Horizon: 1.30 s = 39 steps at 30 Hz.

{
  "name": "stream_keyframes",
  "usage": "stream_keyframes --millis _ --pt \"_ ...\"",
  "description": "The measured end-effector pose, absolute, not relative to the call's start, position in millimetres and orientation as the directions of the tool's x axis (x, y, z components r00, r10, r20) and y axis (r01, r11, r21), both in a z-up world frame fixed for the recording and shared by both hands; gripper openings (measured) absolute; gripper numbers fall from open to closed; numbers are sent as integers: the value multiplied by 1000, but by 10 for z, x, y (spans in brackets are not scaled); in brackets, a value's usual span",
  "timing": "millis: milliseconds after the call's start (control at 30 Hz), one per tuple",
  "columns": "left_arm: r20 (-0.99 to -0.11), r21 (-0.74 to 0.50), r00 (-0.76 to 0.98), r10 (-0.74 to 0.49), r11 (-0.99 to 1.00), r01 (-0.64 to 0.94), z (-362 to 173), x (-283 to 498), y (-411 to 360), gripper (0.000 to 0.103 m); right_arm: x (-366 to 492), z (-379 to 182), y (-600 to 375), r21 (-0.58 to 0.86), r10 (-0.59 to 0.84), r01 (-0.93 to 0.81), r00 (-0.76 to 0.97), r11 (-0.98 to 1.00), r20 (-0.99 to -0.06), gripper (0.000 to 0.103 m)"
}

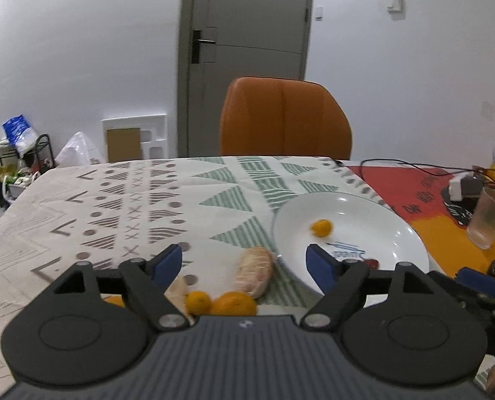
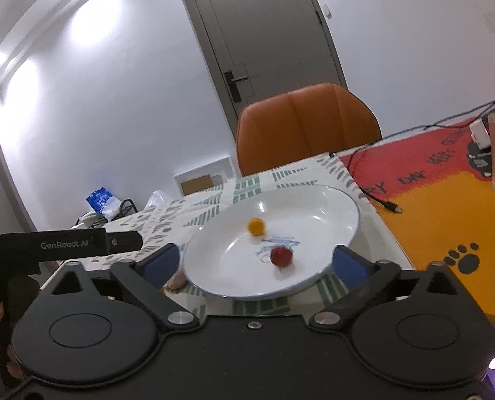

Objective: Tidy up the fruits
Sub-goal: 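Lower the red plum into the white plate and open the left tool, then move both tools back over the remaining fruit cluster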

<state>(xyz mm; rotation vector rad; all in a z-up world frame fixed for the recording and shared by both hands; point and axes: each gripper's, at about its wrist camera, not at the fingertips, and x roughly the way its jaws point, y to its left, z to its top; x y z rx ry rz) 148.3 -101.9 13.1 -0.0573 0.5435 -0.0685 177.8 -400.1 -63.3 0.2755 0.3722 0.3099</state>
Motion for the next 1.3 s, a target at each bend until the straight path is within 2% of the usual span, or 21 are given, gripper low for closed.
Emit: stream_keyframes --millis 367,1300 --pt "-478 -123 877 -52 992 -8 195 1293 -636 94 1764 -558 -3757 271 332 -251 887 929 -319 103" --pt "-506 -160 861 43 977 -143 151 818 237 95 1619 -473 -3157 257 460 -387 810 886 -363 103"
